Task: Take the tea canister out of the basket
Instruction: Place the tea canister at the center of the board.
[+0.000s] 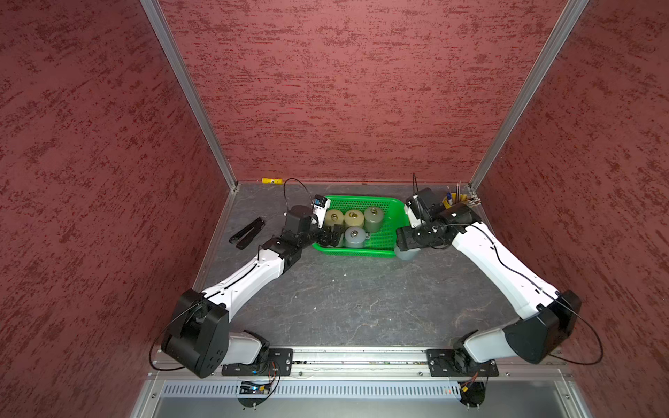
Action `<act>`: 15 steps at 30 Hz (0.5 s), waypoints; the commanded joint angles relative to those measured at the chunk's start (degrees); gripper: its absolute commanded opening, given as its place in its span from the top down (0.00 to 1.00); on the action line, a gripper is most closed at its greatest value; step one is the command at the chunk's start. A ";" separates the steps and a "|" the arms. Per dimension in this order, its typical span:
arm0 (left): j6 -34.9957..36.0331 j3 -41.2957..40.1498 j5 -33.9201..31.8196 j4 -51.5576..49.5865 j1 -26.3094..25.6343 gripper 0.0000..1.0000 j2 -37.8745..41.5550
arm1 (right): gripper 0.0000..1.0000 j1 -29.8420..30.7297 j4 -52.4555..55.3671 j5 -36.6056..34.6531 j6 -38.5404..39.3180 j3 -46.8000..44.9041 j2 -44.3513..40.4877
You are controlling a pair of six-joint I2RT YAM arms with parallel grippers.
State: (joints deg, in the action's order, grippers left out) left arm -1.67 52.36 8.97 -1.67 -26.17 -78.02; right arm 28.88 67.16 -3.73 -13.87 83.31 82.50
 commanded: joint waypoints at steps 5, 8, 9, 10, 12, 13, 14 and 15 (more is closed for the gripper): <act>0.11 1.84 0.54 0.88 -0.53 0.00 -0.81 | 1.00 3.66 -5.06 4.94 0.55 -4.64 -0.74; 0.15 1.80 0.36 0.75 -0.62 0.00 -0.78 | 1.00 4.75 -7.81 5.48 -0.34 -6.97 0.42; 0.21 1.78 0.27 0.74 -0.63 0.00 -0.74 | 1.00 4.91 -9.19 5.09 -0.70 -7.80 0.63; 0.21 1.74 0.23 0.84 -0.62 0.00 -0.73 | 1.00 5.14 -10.53 4.50 -1.29 -8.66 0.65; 0.33 1.69 0.11 0.71 -0.64 0.00 -0.73 | 1.00 5.21 -12.38 4.11 -1.75 -10.08 2.16; 0.41 1.65 0.05 0.59 -0.63 0.00 -0.61 | 1.00 5.26 -13.05 3.26 -1.98 -10.81 2.59; 0.51 1.61 -0.08 0.54 -0.63 0.00 -0.64 | 1.00 5.24 -13.55 2.45 -2.08 -11.40 2.91; 0.54 1.51 -0.16 0.57 -0.61 0.00 -0.58 | 1.00 5.22 -13.84 2.04 -2.21 -12.03 3.14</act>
State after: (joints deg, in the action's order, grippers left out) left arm -1.67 52.62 8.91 -1.67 -26.44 -78.54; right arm 33.78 58.96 0.32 -14.81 71.61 85.54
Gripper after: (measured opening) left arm 0.997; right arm 0.836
